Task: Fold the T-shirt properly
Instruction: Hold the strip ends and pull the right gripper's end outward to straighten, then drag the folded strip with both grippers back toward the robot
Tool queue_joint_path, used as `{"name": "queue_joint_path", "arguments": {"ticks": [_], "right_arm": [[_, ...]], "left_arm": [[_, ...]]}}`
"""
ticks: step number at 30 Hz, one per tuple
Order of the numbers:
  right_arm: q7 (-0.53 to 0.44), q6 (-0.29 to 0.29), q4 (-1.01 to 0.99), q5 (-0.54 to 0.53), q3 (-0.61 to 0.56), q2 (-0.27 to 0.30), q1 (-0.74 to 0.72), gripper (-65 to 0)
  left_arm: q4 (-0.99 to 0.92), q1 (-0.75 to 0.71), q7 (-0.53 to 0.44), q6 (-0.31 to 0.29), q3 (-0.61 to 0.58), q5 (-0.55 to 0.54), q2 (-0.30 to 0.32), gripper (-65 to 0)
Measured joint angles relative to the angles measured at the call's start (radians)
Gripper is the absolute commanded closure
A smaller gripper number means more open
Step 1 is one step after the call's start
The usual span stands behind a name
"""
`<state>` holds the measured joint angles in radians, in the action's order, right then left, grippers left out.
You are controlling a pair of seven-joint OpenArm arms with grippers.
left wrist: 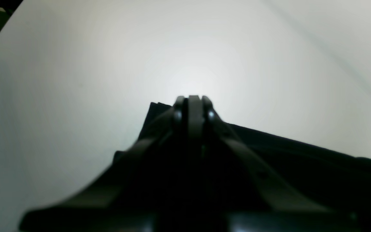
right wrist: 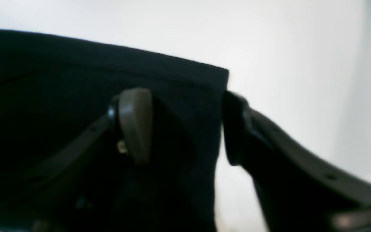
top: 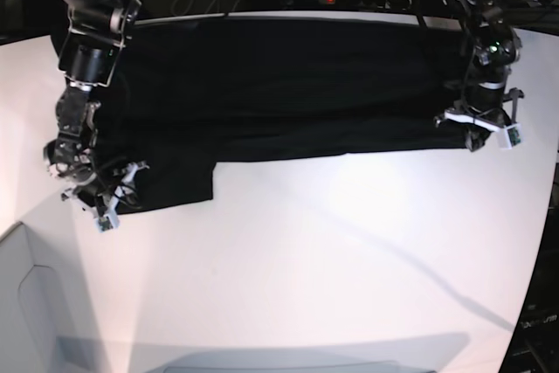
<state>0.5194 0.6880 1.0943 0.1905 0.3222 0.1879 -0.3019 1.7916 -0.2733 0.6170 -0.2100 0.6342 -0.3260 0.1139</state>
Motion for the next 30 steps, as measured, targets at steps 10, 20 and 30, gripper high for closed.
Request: {"name": "queue_joint_path", "arguments": {"ticks": [10, 20, 30], "right_arm": [[0.06, 0.003, 0.134, 0.047, -0.002, 0.012, 0.063, 0.0], [0.141, 0.007, 0.643, 0.051, 0.074, -0.054, 0.251, 0.0], [0.196, 0.007, 0.922, 0.042, 0.098, -0.131, 0.464, 0.0]], "left_arm": [[0.0, 0.0, 0.0, 0.0, 0.0, -0.001, -0.001, 0.0], [0.035, -0.016, 0.0, -0.001, 0.005, -0.006, 0.0, 0.0], [0.096, -0.046, -0.006, 0.0, -0.002, -0.004, 0.0, 0.0]]}}
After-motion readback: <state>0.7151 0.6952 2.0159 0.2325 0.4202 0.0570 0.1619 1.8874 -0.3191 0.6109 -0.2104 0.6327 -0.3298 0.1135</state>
